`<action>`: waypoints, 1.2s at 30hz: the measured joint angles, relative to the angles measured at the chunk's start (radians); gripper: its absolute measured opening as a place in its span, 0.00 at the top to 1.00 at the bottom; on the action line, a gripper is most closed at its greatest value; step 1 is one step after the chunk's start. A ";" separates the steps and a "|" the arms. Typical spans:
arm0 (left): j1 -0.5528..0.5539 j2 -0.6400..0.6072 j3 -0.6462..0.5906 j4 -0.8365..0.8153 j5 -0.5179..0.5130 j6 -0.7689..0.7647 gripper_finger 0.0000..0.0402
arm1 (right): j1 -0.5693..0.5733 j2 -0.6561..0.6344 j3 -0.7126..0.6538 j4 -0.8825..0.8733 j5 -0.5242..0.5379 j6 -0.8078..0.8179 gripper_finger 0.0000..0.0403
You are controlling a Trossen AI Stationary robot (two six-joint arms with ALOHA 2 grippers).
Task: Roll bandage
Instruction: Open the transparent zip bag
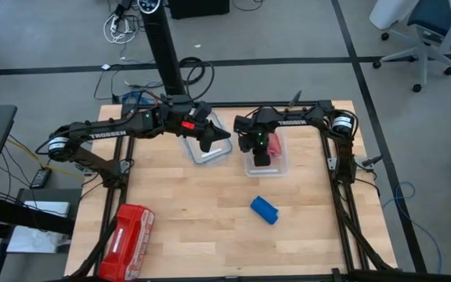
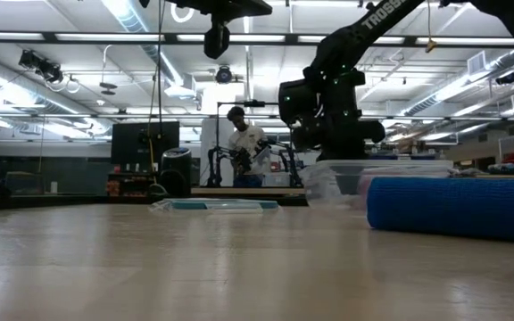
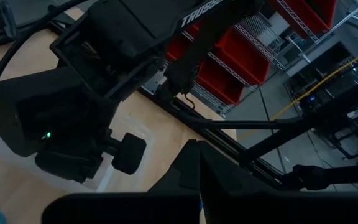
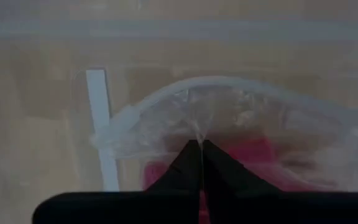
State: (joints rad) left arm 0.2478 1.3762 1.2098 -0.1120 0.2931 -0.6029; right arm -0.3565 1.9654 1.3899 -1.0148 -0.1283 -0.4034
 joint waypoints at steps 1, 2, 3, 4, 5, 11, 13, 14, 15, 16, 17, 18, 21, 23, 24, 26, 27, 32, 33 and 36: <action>0.000 0.000 0.000 0.000 0.000 0.000 1.00 | 0.000 -0.007 0.000 -0.009 0.000 0.003 0.98; 0.000 0.000 0.000 0.000 0.000 0.000 1.00 | 0.000 -0.018 -0.001 -0.014 0.000 0.006 0.98; 0.000 0.000 0.000 0.000 0.000 0.000 1.00 | 0.000 -0.030 -0.001 -0.022 0.000 0.008 0.99; 0.000 0.000 0.000 0.000 0.000 0.000 1.00 | 0.000 -0.047 -0.001 -0.031 -0.001 0.008 0.99; 0.000 0.000 0.000 0.000 0.000 0.000 1.00 | 0.000 -0.065 -0.001 -0.042 -0.003 0.009 0.99; 0.001 0.000 0.000 0.006 0.008 0.027 1.00 | -0.002 -0.205 -0.001 -0.082 -0.031 0.021 0.99; 0.001 0.000 0.000 0.022 0.017 0.027 1.00 | -0.005 -0.259 -0.001 -0.081 -0.054 0.039 1.00; 0.001 0.000 0.000 0.032 0.033 0.027 1.00 | -0.007 -0.286 0.000 -0.078 -0.082 0.045 1.00; 0.001 0.000 0.000 0.053 0.058 0.026 1.00 | -0.011 -0.313 -0.001 -0.071 -0.112 0.058 1.00; 0.001 0.000 0.000 0.078 0.086 0.023 1.00 | -0.014 -0.338 -0.001 -0.056 -0.138 0.072 1.00; 0.001 0.000 0.000 0.105 0.115 0.020 1.00 | -0.018 -0.360 -0.001 -0.038 -0.169 0.085 1.00; 0.001 0.000 0.000 0.131 0.143 0.016 1.00 | -0.023 -0.382 -0.001 -0.018 -0.201 0.097 1.00; 0.000 0.000 0.000 0.177 0.175 -0.017 1.00 | -0.037 -0.434 0.000 0.065 -0.252 0.150 1.00; 0.001 0.000 0.000 0.171 0.170 -0.040 1.00 | -0.045 -0.455 0.000 0.114 -0.231 0.208 1.00; 0.001 0.000 0.000 0.164 0.163 -0.060 1.00 | -0.048 -0.462 0.000 0.137 -0.205 0.239 1.00; 0.001 0.000 0.000 0.149 0.140 -0.097 1.00 | -0.048 -0.473 0.000 0.172 -0.146 0.304 1.00; 0.001 0.000 0.000 0.135 0.123 -0.110 1.00 | -0.048 -0.478 0.000 0.184 -0.120 0.322 1.00; 0.001 0.000 0.000 0.028 0.003 -0.134 1.00 | -0.012 -0.481 0.000 0.206 0.056 0.334 1.00; 0.001 0.000 0.000 0.010 -0.030 -0.139 1.00 | -0.004 -0.481 0.000 0.214 0.079 0.332 1.00; -0.001 0.000 0.000 -0.045 -0.136 -0.142 1.00 | 0.023 -0.481 0.000 0.268 0.131 0.332 1.00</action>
State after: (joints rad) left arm 0.2470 1.3766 1.2098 -0.1565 0.1570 -0.7449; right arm -0.3338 1.4845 1.3895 -0.7473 0.0028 -0.0710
